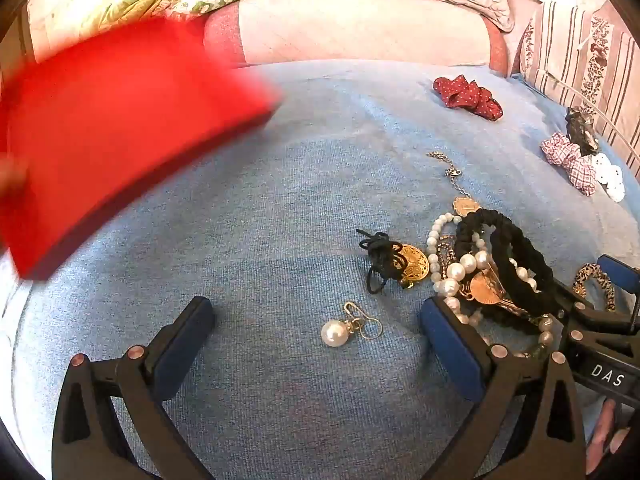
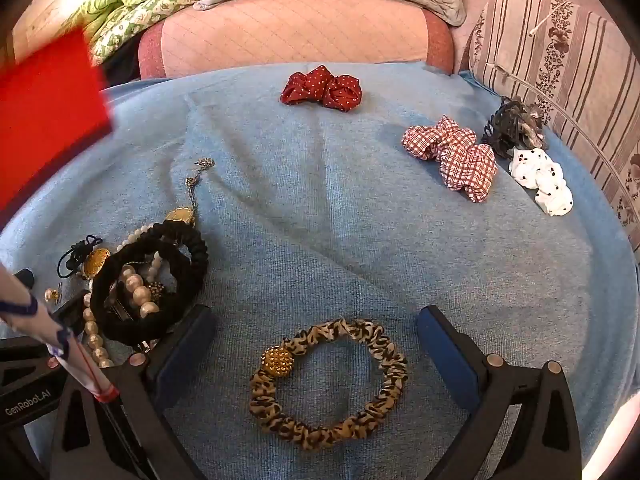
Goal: Organize jewelry
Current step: 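Set the red tray down on the blue sheet beside the jewelry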
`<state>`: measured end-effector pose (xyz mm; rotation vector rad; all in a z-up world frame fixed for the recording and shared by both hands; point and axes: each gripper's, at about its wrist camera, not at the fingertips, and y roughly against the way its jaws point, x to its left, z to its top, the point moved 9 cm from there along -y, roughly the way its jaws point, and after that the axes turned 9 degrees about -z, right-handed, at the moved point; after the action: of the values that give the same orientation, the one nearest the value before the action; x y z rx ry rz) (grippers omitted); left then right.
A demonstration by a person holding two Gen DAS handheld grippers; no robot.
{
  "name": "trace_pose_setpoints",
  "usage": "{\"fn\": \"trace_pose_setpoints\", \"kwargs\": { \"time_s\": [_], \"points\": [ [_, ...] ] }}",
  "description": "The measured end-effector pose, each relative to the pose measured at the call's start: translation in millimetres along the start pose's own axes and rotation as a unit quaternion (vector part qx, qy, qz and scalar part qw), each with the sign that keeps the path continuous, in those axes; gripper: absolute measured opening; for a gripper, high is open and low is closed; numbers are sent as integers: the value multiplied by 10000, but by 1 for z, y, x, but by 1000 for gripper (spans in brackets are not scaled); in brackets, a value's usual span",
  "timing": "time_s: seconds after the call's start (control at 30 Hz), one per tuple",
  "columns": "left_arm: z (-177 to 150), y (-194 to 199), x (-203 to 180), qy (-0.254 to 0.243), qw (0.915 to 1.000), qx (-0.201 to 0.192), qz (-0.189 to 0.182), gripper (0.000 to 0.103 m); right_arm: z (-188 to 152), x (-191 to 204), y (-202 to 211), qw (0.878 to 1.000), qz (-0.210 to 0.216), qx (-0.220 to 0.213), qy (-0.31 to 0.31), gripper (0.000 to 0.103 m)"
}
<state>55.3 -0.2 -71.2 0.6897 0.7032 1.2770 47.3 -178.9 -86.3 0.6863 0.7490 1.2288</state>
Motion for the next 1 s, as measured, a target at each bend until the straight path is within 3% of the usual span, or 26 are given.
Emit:
{"fn": "trace_pose_setpoints", "kwargs": {
  "time_s": [0.73,0.87,1.0],
  "points": [
    [2,-1,0,27,10000,-18,72,103,-4,-5,7,10000,28,51,-46,103],
    [0,7,2,-82,9997,195,-141,103,-6,-8,12,10000,66,48,-33,103],
    [-8,31,13,188,9997,-155,-76,103,-13,-19,24,9997,129,21,-198,103]
  ]
}}
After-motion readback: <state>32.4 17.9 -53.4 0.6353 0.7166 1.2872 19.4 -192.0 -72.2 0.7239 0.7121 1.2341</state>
